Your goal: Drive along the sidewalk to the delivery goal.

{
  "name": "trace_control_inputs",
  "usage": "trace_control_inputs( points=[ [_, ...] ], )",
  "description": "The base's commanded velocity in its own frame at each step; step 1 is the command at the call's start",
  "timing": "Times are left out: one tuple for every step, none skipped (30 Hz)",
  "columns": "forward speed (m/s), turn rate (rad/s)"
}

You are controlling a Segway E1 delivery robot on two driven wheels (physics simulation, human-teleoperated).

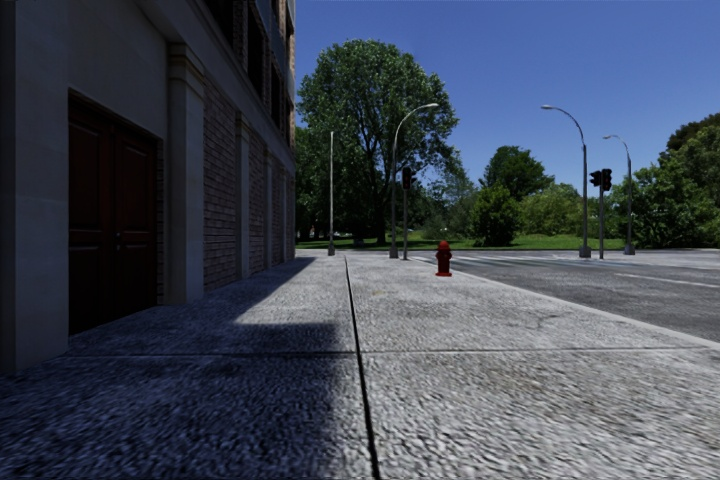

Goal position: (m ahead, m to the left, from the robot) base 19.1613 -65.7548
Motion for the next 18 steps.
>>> trace_control_inputs(
  points=[
    [2.0, 0.0],
    [2.0, 0.0],
    [2.0, 0.0],
    [2.0, 0.0],
    [2.0, 0.0],
    [2.0, 0.0],
    [2.0, 0.0],
    [2.0, 0.0],
    [2.0, 0.0],
    [2.0, 0.0],
    [2.0, 0.0],
    [2.0, 0.0],
    [2.0, 0.0],
    [2.0, 0.0],
    [2.0, 0.0],
    [2.0, 0.0],
    [2.0, 0.0],
    [2.0, 0.0]
  ],
)
